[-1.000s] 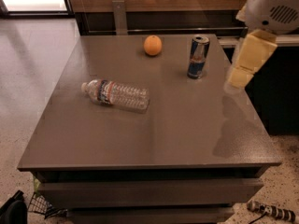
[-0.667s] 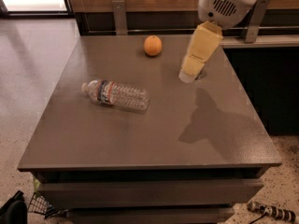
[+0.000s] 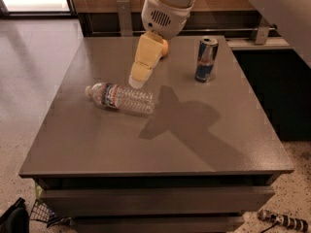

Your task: Place water bottle upright

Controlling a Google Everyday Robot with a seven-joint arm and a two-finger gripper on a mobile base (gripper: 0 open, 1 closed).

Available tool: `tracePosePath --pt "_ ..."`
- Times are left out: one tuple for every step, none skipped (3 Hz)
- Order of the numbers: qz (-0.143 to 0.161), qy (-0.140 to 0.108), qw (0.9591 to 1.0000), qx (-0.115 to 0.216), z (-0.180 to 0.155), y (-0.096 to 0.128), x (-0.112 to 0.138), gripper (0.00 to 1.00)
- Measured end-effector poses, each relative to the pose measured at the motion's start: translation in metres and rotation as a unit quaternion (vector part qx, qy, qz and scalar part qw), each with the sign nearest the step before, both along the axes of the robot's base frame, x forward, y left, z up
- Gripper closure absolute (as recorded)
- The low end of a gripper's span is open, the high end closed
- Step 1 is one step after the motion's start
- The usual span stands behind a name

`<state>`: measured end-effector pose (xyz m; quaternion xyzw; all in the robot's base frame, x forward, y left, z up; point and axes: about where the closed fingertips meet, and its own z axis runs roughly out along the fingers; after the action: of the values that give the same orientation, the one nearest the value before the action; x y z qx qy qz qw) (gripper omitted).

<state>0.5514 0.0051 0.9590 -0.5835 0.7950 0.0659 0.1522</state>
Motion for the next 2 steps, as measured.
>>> tracePosePath --pt "0.043 0.014 0.9986 -0.029 -0.016 0.04 0.003 0.0" --pt "0.063 0.015 0.9961 -0.06 -0.028 0.064 0.01 0.0"
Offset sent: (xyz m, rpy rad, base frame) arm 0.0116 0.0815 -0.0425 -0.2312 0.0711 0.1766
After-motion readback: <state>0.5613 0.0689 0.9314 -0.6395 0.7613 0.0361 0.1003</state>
